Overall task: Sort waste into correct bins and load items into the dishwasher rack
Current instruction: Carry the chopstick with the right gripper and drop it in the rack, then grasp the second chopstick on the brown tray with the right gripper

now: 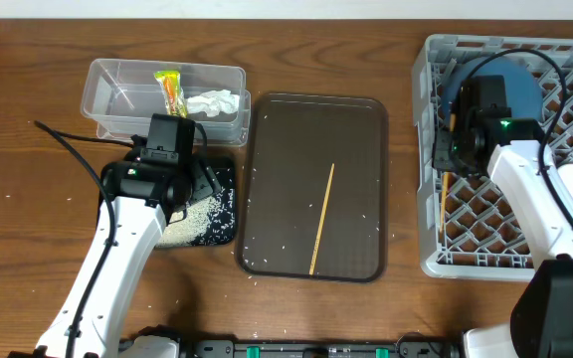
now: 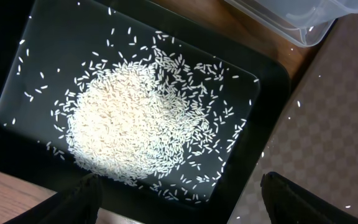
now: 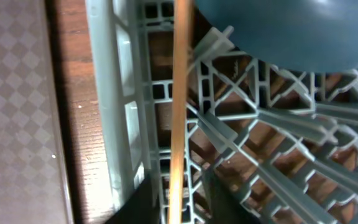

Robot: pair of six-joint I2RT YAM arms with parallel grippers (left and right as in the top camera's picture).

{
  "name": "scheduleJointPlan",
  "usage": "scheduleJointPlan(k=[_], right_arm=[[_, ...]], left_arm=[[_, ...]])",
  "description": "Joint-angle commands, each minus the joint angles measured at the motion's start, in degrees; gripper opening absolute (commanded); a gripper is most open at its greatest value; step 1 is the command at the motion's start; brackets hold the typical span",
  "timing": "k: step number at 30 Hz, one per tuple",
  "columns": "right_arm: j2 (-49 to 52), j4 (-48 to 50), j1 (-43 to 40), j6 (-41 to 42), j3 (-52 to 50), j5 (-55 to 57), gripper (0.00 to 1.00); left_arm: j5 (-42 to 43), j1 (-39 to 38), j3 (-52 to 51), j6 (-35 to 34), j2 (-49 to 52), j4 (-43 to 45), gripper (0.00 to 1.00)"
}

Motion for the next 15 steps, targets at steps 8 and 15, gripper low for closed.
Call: scheduleJointPlan(k=[8, 15], right_arm=[[-2.5, 3.6, 0.8, -0.8, 2.8, -9.9, 0.44], [-2.0, 6.6, 8.5, -0.8, 2.6, -19.6, 0.51]], left_arm=[[0.0, 0.3, 0.4, -0.3, 0.3, -0.1, 0.85], [0.0, 0.3, 0.4, -0.3, 0.3, -0.1, 0.85]])
